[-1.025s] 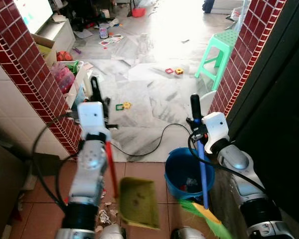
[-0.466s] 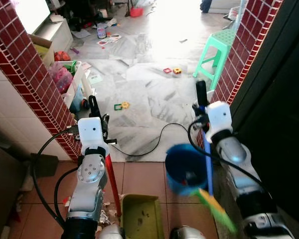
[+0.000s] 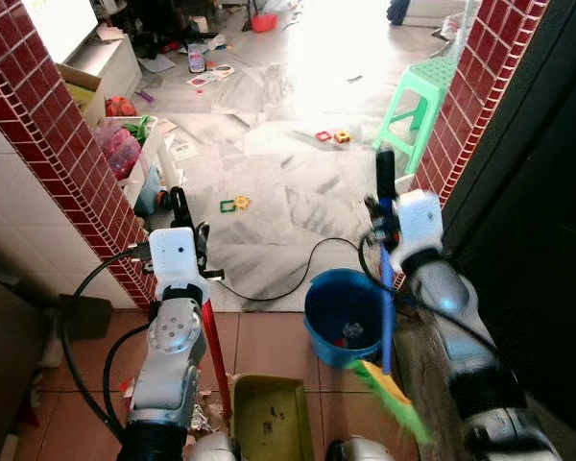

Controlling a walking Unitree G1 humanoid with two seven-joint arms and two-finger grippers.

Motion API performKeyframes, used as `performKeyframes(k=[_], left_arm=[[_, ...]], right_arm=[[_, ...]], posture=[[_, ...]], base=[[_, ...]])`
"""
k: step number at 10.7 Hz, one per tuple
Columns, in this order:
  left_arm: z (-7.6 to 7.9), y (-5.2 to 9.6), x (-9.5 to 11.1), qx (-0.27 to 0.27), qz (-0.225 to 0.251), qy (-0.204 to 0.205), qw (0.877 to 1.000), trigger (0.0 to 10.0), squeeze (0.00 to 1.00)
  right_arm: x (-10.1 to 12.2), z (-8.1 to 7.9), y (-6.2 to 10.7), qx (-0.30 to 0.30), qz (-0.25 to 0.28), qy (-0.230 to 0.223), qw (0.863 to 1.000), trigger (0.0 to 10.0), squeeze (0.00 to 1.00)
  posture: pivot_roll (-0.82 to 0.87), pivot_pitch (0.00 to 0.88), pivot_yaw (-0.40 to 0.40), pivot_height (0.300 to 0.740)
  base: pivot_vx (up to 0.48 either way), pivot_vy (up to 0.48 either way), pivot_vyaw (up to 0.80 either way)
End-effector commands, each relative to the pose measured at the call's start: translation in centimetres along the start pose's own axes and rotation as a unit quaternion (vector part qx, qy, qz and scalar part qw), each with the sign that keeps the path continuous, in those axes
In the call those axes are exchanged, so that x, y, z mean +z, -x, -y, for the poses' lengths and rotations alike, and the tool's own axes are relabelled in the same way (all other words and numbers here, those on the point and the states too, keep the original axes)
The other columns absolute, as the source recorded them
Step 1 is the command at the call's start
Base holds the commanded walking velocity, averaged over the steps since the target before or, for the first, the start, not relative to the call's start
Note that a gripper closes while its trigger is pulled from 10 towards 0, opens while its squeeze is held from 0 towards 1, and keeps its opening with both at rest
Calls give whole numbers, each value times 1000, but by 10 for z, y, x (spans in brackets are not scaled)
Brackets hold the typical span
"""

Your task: Sweep floor

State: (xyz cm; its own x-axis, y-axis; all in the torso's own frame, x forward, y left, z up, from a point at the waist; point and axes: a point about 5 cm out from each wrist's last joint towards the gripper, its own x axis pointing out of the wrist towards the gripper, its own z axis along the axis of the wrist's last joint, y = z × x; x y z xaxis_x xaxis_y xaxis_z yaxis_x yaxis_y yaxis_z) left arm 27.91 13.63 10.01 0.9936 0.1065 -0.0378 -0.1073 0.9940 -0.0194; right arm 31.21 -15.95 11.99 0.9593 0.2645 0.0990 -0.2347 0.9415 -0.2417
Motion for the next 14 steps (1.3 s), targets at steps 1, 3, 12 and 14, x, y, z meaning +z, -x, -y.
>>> performKeyframes(k=[1,3,12,14], left_arm=[[-2,1,9,1,16,2,1000,10000,0],[-7,4,13,5,21,7,1000,10000,0],[-2,-2,32,-21,61,15,998,10000,0],[11,-2,34,-46,65,8,997,10000,0]], right_arm=[[9,1,1,2,19,6,1000,10000,0],[-1,-9,13,-19,-12,-52,998,10000,0],[-7,-14,2,-64,-43,-142,987,10000,0],[-6,-13,-1,-62,-44,-130,989,10000,0]], posture=[[-58,0,30,740],[-55,11,31,740],[-41,0,14,740],[-39,0,6,740]], base=[[0,0,0],[0,0,0],[0,307,0],[0,480,0]])
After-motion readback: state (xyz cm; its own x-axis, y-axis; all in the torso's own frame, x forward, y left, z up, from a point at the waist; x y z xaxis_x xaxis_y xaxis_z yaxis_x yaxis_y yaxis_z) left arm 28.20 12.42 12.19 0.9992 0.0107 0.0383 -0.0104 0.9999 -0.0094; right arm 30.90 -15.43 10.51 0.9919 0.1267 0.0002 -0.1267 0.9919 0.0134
